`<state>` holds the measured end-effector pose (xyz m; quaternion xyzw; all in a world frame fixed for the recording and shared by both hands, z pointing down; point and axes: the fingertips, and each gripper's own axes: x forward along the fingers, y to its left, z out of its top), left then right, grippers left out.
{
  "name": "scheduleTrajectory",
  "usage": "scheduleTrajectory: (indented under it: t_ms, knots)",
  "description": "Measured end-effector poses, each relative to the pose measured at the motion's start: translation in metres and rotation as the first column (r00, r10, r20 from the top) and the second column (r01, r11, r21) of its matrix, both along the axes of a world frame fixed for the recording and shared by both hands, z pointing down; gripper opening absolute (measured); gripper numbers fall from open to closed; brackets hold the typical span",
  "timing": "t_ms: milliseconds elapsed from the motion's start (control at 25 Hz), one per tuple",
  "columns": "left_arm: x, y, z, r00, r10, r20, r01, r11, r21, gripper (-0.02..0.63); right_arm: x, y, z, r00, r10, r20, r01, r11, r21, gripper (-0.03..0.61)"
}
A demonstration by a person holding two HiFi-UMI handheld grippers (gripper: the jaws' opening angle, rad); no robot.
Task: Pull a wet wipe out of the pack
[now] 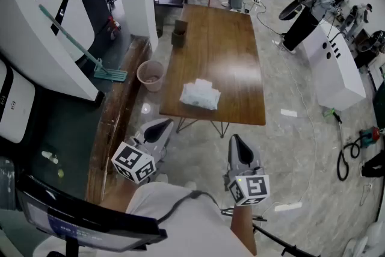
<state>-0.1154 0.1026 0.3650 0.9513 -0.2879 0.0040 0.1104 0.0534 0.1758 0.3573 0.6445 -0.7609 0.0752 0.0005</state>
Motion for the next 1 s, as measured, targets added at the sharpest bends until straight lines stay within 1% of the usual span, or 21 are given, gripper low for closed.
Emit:
scheduleTrajectory:
  t_ms: [280,480,560,720,880,1000]
  knots:
    - [0.012,0.008,0.003,0.999,0.015,0.036,-0.016,1.0,0.014,0.004,0.006,0.003,0.004,0.999,-0.031,0.008,0.031,1.0,-0.004,0.008]
    - [0.025,0.02,0.004,0.999,0.03,0.039,-0.031,0.999,0.019,0.003,0.009,0.013,0.011,0.993,-0.095,0.077,0.096,0.995,-0.012,0.008]
    - [0.03,0.027,0.008,0.998,0.041,0.044,-0.041,0.999,0.004,0.003,0.01,0.019,0.016,0.989,-0.12,0.09,0.122,0.992,-0.016,0.008]
    - [0.047,0.042,0.017,0.995,0.082,0.054,-0.08,0.996,-0.039,0.005,0.016,0.034,0.023,0.984,-0.157,0.085,0.159,0.987,-0.024,0.008]
    - [0.059,0.055,0.024,0.994,0.063,0.085,-0.058,0.997,-0.056,0.005,0.026,0.049,0.041,0.981,-0.169,0.1,0.175,0.983,-0.055,0.008]
    - [0.069,0.066,0.027,0.991,0.075,0.114,-0.068,0.996,-0.06,0.005,0.033,0.061,0.055,0.977,-0.18,0.111,0.189,0.979,-0.079,0.009]
